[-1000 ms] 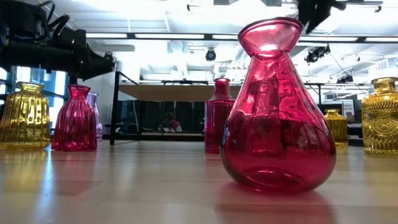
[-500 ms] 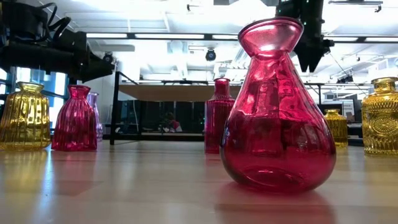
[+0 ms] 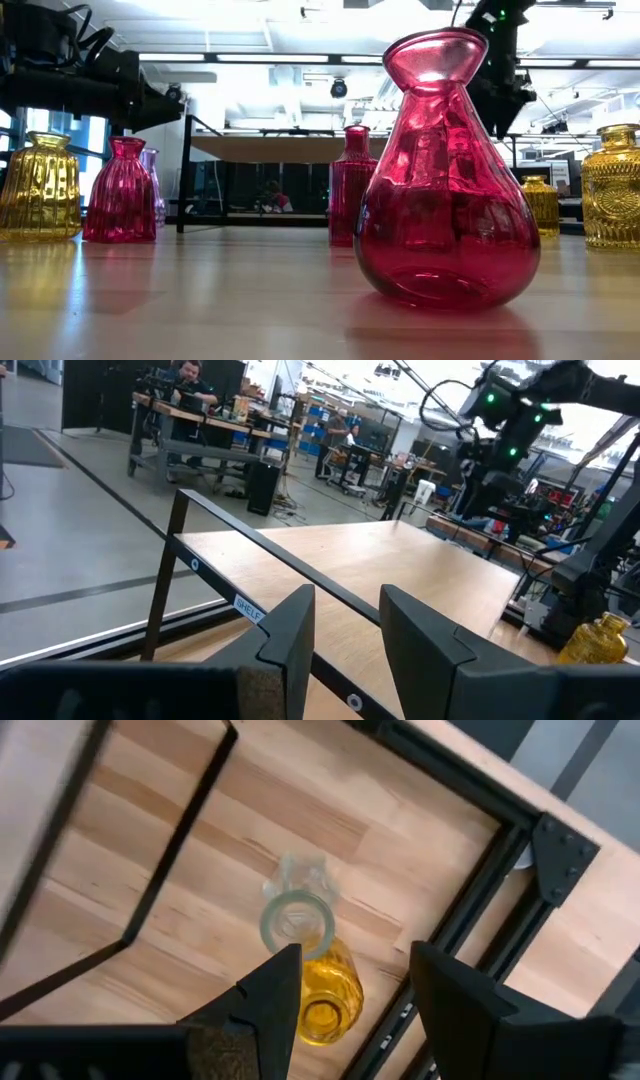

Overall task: Sort vases onto shelf
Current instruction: Put the top transparent vase on the shelf

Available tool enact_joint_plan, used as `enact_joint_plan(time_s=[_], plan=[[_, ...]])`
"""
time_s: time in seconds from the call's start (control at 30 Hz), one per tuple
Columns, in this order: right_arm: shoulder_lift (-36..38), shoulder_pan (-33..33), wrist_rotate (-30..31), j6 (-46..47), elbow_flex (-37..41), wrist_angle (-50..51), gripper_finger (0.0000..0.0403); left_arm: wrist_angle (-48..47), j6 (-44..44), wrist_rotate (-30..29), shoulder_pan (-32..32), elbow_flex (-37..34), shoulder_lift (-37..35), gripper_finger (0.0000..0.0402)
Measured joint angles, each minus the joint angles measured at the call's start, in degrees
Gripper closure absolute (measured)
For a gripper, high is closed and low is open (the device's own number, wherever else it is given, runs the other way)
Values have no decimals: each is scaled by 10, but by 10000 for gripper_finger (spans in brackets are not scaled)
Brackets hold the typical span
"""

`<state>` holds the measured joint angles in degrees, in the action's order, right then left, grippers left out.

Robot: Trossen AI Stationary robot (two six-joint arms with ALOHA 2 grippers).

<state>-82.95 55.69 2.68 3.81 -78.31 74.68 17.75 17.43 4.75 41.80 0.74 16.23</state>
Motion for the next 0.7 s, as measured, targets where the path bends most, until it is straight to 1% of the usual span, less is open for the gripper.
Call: enact_joint_plan(time_s=[0.17, 0.33, 0.7], plan=[[12, 2, -13, -4, 56, -44, 233, 0, 0, 0, 0, 0, 0, 294], [13, 2, -17, 2, 89, -74, 233, 0, 0, 0, 0, 0, 0, 294], [13, 2, -17, 13, 99, -107, 233, -7, 0, 0, 0, 0, 0, 294]])
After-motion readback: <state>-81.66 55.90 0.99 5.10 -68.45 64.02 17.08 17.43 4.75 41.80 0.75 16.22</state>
